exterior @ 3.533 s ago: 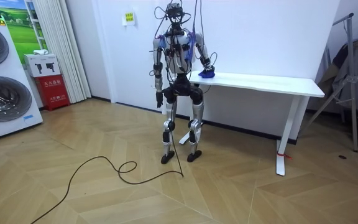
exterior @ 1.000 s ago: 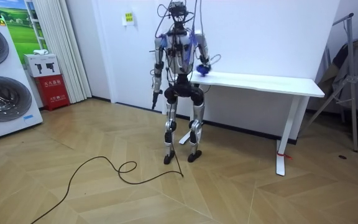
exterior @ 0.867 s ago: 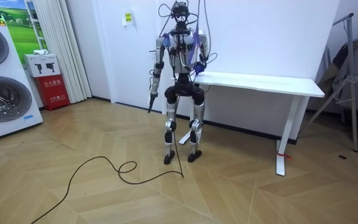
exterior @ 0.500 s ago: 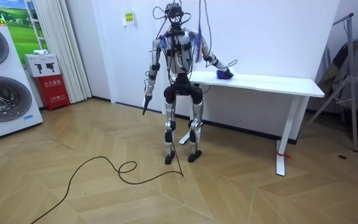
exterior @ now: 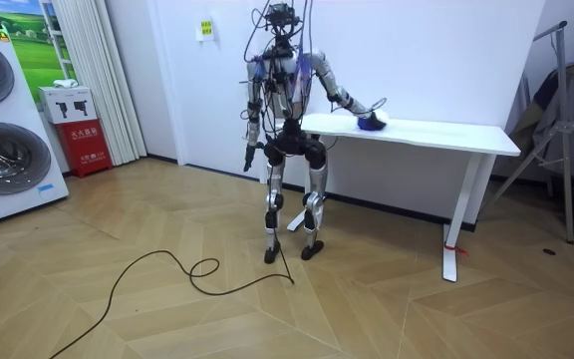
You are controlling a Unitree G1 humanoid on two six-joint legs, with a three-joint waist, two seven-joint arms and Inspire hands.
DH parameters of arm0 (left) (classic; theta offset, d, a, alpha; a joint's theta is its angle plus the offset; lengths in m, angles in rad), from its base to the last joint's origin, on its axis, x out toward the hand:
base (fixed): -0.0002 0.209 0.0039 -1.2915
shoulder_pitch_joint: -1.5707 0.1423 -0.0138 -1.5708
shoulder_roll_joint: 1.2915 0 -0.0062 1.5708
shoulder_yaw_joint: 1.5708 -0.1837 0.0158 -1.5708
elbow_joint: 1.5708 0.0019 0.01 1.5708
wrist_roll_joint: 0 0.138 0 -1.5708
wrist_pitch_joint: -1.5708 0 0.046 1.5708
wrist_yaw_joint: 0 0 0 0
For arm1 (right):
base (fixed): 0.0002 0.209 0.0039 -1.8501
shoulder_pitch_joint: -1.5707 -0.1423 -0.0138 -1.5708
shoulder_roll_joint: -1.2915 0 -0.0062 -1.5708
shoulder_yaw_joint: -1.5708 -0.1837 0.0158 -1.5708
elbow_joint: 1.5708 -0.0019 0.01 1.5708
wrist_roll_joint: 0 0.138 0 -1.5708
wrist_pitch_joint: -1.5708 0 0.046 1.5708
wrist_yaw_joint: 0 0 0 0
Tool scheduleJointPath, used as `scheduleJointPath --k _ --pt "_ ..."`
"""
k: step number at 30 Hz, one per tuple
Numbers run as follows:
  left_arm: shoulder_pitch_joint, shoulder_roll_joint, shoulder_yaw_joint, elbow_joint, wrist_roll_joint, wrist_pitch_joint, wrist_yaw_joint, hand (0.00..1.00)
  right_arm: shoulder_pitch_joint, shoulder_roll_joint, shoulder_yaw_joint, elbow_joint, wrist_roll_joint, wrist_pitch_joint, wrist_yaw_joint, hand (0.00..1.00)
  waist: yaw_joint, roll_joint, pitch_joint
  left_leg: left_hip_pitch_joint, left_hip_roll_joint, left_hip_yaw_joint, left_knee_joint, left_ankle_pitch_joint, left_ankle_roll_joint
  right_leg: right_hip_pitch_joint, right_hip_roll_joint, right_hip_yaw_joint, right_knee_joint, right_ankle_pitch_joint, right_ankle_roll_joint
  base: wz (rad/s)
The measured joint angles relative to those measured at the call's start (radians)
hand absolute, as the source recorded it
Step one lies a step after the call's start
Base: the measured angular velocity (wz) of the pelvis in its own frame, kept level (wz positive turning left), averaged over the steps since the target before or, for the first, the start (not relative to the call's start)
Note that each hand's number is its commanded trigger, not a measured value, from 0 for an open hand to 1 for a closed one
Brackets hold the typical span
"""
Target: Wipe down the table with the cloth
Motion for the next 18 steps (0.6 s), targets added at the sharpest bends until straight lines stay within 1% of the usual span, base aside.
scheduleJointPath --k 1,2,3,4,5,6,7,8,9,10,11,12,13,14,16,17,18 --pt "-0.034 -0.016 -0.012 0.015 0.001 0.006 -0.002 0.0 -0.096 0.024 0.055 0.026 -0.018 0.001 0.038 1.0 0.012 0.009 0.0018 -0.044 -0.008 -0.016 0.012 0.008 -0.002 -0.032 -0.006 -0.017 0.0 0.006 -0.007 0.41" --pt "-0.057 -0.031 -0.02 0.025 0.0 0.007 -0.008 0.0 -0.181 0.026 0.085 0.083 -0.023 -0.016 0.071 1.0 0.025 0.019 0.0068 -0.072 -0.014 -0.042 0.013 0.022 -0.002 -0.053 -0.015 -0.037 -0.001 0.007 -0.008 0.55" --pt "-0.064 -0.035 -0.021 0.027 0.0 0.006 -0.012 0.0 -0.213 0.024 0.087 0.103 -0.026 -0.018 0.082 1.0 0.042 0.026 0.0069 -0.082 -0.016 -0.051 0.009 0.033 -0.003 -0.062 -0.017 -0.041 0.0 0.006 -0.009 0.61" --pt "-0.068 -0.031 -0.021 0.028 0.0 0.003 -0.014 0.0 -0.259 0.023 0.087 0.13 -0.026 -0.017 0.098 1.0 0.071 0.034 0.0041 -0.092 -0.021 -0.074 -0.006 0.051 -0.005 -0.075 -0.02 -0.048 -0.001 0.001 -0.012 0.64" --pt "-0.051 -0.014 -0.021 0.029 -0.014 0.007 -0.012 0.0 -0.272 0.02 0.087 0.15 -0.031 -0.031 0.104 1.0 0.074 0.033 0.0049 -0.099 -0.023 -0.104 -0.015 0.062 -0.008 -0.076 -0.025 -0.071 0.001 -0.01 -0.013 0.62" --pt "-0.039 -0.005 -0.019 0.029 -0.022 0.009 -0.011 0.0 -0.27 0.015 0.087 0.151 -0.044 -0.034 0.103 1.0 0.077 0.031 0.0053 -0.102 -0.023 -0.118 -0.014 0.064 -0.009 -0.076 -0.033 -0.08 0.004 -0.015 -0.014 0.52" --pt "-0.012 0.009 -0.018 0.029 -0.036 0.013 -0.011 0.0 -0.258 -0.006 0.087 0.149 -0.059 -0.038 0.112 1.0 0.087 0.024 0.0041 -0.103 -0.023 -0.133 -0.012 0.065 -0.01 -0.074 -0.037 -0.091 0.015 -0.027 -0.016 0.31" --pt "0.013 0.018 -0.017 0.026 -0.036 0.022 -0.011 0.0 -0.237 -0.031 0.087 0.147 -0.062 -0.049 0.125 1.0 0.091 0.015 0.0033 -0.101 -0.024 -0.144 -0.012 0.065 -0.01 -0.068 -0.041 -0.102 0.02 -0.037 -0.013 0.27" --pt "0.02 0.021 -0.017 0.026 -0.036 0.025 -0.011 0.0 -0.222 -0.046 0.087 0.148 -0.062 -0.054 0.129 1.0 0.091 0.011 0.0038 -0.098 -0.025 -0.153 -0.012 0.065 -0.01 -0.061 -0.042 -0.109 0.019 -0.04 -0.012 0.35" --pt "0.031 0.025 -0.015 0.024 -0.036 0.027 -0.011 0.0 -0.187 -0.07 0.078 0.149 -0.062 -0.062 0.131 1.0 0.09 0.002 0.0047 -0.09 -0.026 -0.16 -0.012 0.065 -0.01 -0.049 -0.046 -0.127 0.015 -0.047 -0.007 0.38" --pt "0.045 0.027 -0.011 0.02 -0.038 0.025 -0.011 0.0 -0.143 -0.082 0.058 0.15 -0.062 -0.064 0.129 1.0 0.09 -0.013 0.0052 -0.073 -0.031 -0.169 -0.013 0.065 -0.01 -0.032 -0.052 -0.132 0.014 -0.059 -0.002 0.35" --pt "0.05 0.03 -0.011 0.02 -0.038 0.024 -0.011 0.0 -0.122 -0.085 0.049 0.15 -0.062 -0.067 0.129 1.0 0.087 -0.019 0.0058 -0.063 -0.033 -0.177 -0.013 0.065 -0.01 -0.02 -0.053 -0.136 0.017 -0.065 0.002 0.24" --pt "0.06 0.035 -0.008 0.019 -0.039 0.023 -0.011 0.0 -0.078 -0.088 0.029 0.15 -0.063 -0.08 0.128 1.0 0.085 -0.027 0.0074 -0.045 -0.034 -0.18 -0.014 0.063 -0.01 0.002 -0.055 -0.14 0.014 -0.072 0.007 0.12" --pt "0.064 0.04 0.003 0.016 -0.039 0.023 -0.011 0.0 -0.041 -0.088 0.006 0.15 -0.063 -0.084 0.128 1.0 0.084 -0.039 0.0068 -0.028 -0.032 -0.182 -0.015 0.056 -0.011 0.021 -0.053 -0.141 0.013 -0.075 0.009 0.09" --pt "0.064 0.044 0.012 0.013 -0.038 0.019 -0.01 0.0 -0.009 -0.088 -0.019 0.15 -0.063 -0.084 0.127 1.0 0.07 -0.046 0.0078 -0.012 -0.028 -0.187 -0.017 0.037 -0.009 0.04 -0.049 -0.147 0.015 -0.077 0.012 0.07" --pt "0.064 0.047 0.01 0.007 -0.037 0.018 -0.008 0.0 0.017 -0.088 -0.021 0.146 -0.059 -0.084 0.127 1.0 0.058 -0.049 0.0063 -0.008 -0.028 -0.187 -0.016 0.031 -0.005 0.053 -0.046 -0.153 0.013 -0.076 0.014 0.05" --pt "0.064 0.047 0.009 -0.001 -0.037 0.017 -0.005 0.0 0.028 -0.088 -0.024 0.142 -0.058 -0.084 0.126 1.0 0.055 -0.049 0.0059 -0.004 -0.029 -0.186 -0.014 0.028 -0.003 0.06 -0.045 -0.153 0.012 -0.075 0.016 0.0"
